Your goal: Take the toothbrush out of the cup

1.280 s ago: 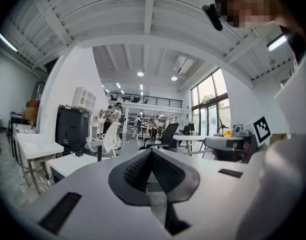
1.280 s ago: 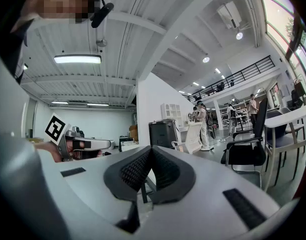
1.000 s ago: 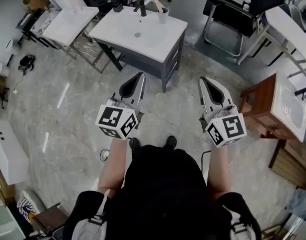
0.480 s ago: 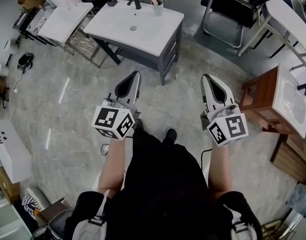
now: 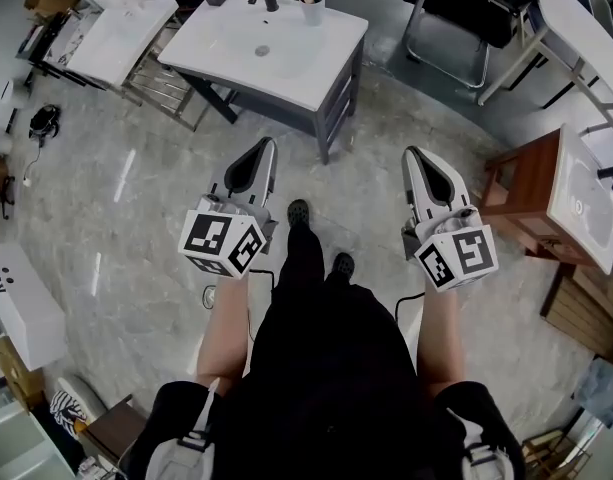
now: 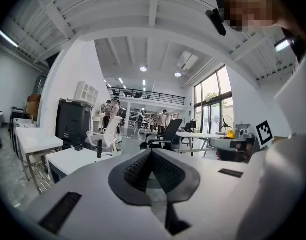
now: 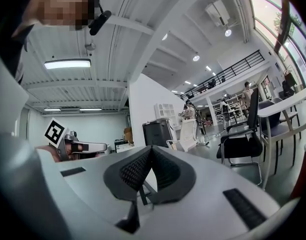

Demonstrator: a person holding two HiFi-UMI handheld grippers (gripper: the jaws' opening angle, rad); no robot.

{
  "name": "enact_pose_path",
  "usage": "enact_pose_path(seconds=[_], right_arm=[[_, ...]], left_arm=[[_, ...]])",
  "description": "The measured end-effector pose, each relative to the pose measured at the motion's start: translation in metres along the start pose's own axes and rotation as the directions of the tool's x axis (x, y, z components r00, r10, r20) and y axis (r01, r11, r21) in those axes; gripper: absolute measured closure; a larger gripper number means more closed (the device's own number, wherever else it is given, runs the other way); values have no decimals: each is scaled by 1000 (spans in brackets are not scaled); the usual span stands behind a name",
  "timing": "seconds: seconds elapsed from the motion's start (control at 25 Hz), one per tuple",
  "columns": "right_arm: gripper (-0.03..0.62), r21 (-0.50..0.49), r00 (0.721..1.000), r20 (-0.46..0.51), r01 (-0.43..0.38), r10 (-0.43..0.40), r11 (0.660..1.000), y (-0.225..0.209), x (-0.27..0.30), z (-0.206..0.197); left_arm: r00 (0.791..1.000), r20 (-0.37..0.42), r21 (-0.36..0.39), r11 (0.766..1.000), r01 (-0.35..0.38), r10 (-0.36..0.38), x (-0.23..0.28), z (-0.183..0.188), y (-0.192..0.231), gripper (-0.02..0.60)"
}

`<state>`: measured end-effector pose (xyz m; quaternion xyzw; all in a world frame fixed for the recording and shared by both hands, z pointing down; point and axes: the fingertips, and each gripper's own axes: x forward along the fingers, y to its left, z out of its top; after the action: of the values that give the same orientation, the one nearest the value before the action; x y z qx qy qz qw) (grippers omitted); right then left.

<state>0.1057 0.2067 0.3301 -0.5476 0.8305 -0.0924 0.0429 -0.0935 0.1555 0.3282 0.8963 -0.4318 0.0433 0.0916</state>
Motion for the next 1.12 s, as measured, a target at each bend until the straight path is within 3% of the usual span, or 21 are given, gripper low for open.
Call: enact_pose_path(seconds=[0.48, 1.12], right_arm=[[563, -47, 998, -28, 53, -54, 998, -16, 81, 14], [563, -84, 991, -16, 134, -136, 987, 12, 210, 24]], left_arm=[[998, 21, -44, 998, 53, -52, 66, 14, 66, 568], [988, 45, -61, 986, 154, -151, 127, 43, 186, 568]])
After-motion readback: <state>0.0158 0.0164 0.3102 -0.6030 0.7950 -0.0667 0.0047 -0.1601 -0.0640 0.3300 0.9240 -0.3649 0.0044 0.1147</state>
